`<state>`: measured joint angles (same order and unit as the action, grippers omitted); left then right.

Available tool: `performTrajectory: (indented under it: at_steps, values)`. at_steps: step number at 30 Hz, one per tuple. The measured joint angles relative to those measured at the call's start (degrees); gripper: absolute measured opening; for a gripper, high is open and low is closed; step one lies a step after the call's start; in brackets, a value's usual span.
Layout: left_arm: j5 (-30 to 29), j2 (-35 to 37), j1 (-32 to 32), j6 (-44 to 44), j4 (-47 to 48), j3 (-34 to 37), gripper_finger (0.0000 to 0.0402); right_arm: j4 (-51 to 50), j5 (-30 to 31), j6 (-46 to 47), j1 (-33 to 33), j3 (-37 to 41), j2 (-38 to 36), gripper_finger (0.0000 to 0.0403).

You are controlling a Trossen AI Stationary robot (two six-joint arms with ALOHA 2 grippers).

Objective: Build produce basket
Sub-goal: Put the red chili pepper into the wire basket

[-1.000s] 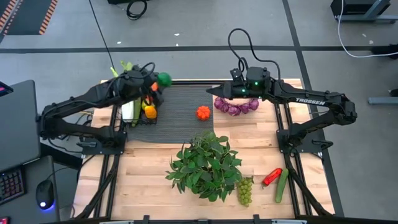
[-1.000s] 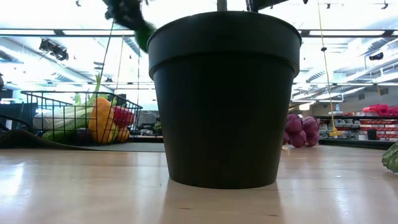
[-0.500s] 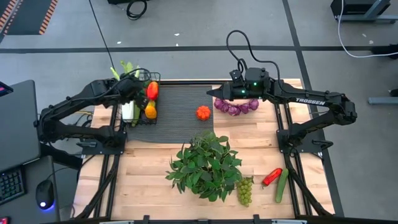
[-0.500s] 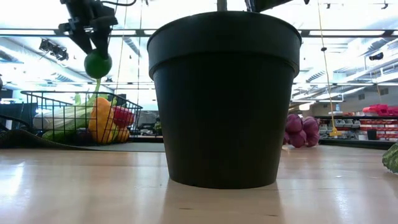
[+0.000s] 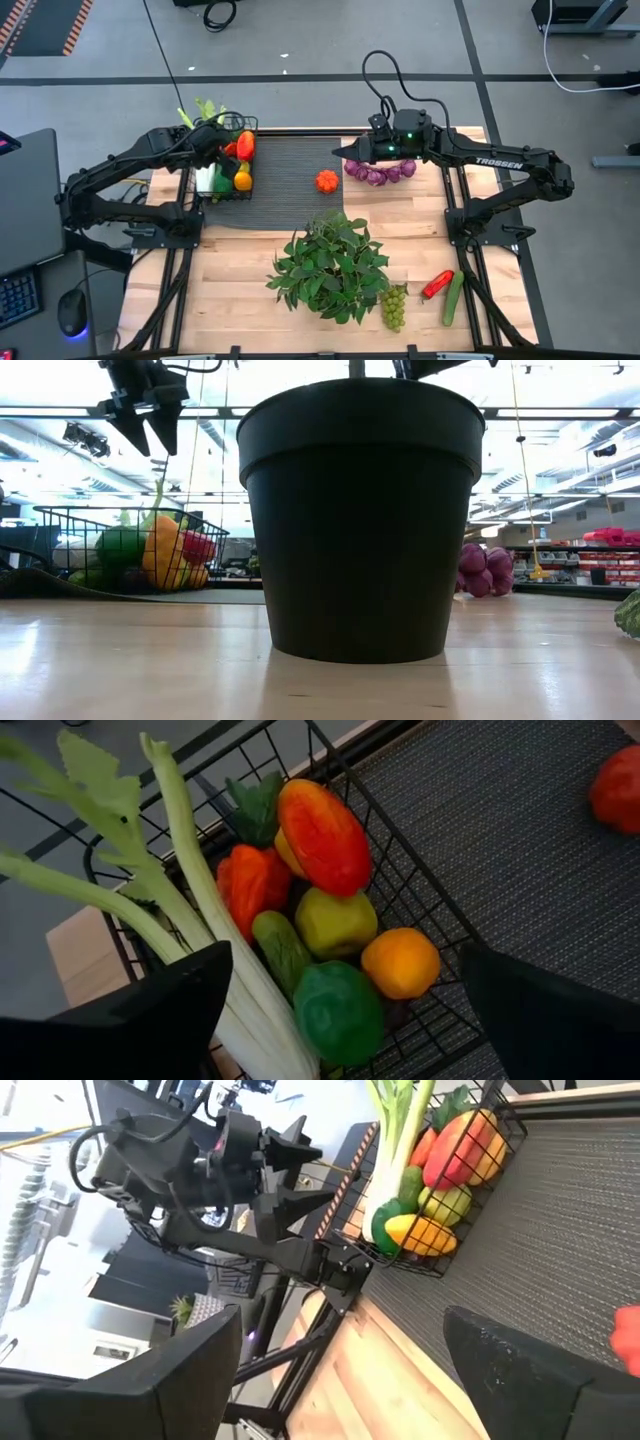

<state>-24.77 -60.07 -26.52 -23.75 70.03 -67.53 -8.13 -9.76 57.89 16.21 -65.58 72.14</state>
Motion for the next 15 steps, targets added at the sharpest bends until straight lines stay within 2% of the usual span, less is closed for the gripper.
performTrajectory:
  at_steps: [6, 10, 15]
  values:
    - [0.7, 0.0, 0.1, -1.4, -1.7, 0.0, 0.0397, -8.9, 0.2, -1.0, 0.0, 0.0, 0.0, 0.0348]
    - [5.1, 0.0, 0.1, -4.5, -6.3, 0.0, 0.0397, -17.7, 1.4, -2.5, 0.0, 0.0, 0.0, 0.0348]
    - [10.0, 0.0, 0.1, -6.4, -13.5, 0.0, 0.0391, -23.3, 3.0, -3.1, 0.0, 0.0, 0.0, 0.0348]
